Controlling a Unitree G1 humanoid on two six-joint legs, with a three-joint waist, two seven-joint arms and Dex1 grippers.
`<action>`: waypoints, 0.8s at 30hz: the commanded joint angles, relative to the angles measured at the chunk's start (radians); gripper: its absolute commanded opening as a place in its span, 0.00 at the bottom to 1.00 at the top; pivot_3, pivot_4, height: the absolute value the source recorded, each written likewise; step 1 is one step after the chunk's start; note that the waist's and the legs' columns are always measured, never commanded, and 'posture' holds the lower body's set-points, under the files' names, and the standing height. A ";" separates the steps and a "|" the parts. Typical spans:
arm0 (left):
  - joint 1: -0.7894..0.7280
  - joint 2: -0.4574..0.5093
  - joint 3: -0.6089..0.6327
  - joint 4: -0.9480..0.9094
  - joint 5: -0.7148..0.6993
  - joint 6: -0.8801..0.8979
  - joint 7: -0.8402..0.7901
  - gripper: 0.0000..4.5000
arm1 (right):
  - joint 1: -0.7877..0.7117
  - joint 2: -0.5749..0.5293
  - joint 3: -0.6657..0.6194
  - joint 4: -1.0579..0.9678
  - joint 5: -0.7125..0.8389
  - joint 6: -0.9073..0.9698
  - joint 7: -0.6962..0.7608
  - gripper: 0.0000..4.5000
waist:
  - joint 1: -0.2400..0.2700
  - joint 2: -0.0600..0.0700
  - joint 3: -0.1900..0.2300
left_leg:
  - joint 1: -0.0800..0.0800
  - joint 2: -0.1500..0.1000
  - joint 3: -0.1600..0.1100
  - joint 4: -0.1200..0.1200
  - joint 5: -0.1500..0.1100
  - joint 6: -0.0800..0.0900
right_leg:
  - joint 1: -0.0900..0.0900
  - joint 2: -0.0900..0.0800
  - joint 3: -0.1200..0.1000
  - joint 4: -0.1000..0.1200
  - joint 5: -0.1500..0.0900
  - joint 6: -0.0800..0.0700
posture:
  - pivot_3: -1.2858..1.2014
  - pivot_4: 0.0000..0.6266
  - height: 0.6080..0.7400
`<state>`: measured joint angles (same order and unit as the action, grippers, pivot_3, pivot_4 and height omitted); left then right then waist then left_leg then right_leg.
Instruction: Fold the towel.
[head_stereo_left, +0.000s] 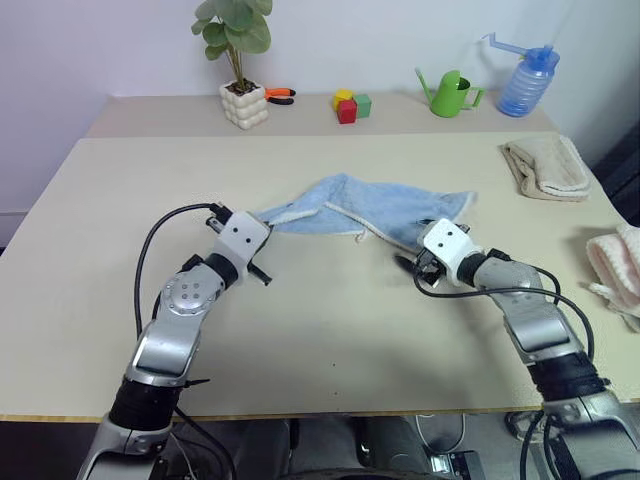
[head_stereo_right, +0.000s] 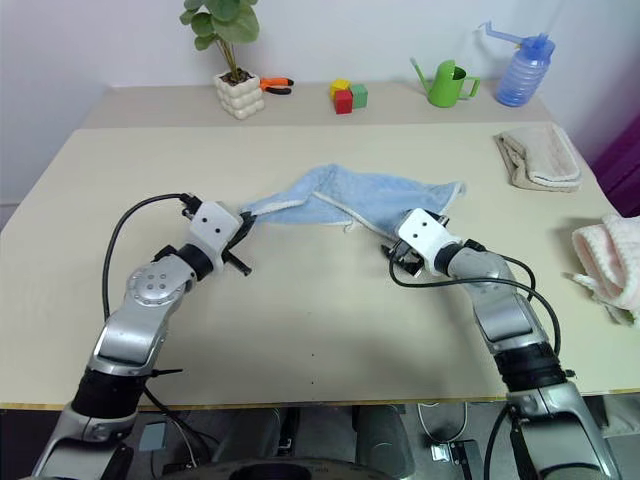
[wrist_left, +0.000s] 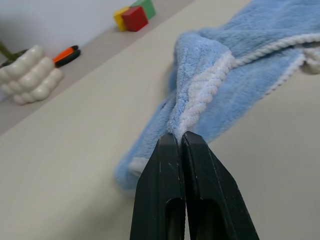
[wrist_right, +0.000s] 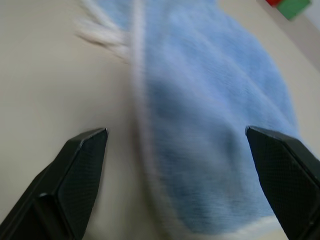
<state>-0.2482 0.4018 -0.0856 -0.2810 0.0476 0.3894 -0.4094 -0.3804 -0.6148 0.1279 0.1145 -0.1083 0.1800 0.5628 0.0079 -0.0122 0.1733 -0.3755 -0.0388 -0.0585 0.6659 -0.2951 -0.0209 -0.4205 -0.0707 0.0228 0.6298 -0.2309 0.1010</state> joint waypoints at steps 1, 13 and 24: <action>-0.002 0.008 0.031 -0.047 -0.007 0.006 0.007 0.00 | -0.027 -0.008 0.014 0.061 -0.056 -0.021 -0.026 0.94 | 0.000 0.000 0.000 | 0.000 0.000 0.000 0.000 0.000 0.000 | 0.000 0.000 0.000 0.000 0.000 0.000 | 0.52 0.24 0.92; 0.033 0.024 0.058 -0.070 -0.013 0.011 0.007 0.00 | 0.009 -0.090 -0.009 0.069 -0.130 -0.049 -0.048 0.01 | 0.002 0.000 0.000 | 0.000 0.000 0.000 0.000 0.000 0.000 | 0.001 0.000 0.000 0.000 0.000 0.000 | 0.52 0.24 0.92; -0.198 0.116 0.175 0.186 -0.025 -0.136 0.026 0.00 | -0.167 -0.187 -0.102 0.099 -0.133 -0.158 -0.089 0.01 | 0.000 0.000 0.001 | 0.000 0.000 0.000 0.000 0.000 0.000 | 0.000 0.000 0.000 0.000 0.000 0.000 | 0.52 0.24 0.92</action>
<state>-0.3728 0.5057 0.0534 -0.1497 0.0253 0.3118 -0.4045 -0.4795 -0.7773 0.0644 0.1968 -0.2331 0.0604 0.5013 0.0079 -0.0122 0.1739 -0.3752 -0.0391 -0.0583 0.6661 -0.2950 -0.0211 -0.4200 -0.0706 0.0226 0.6296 -0.2308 0.1011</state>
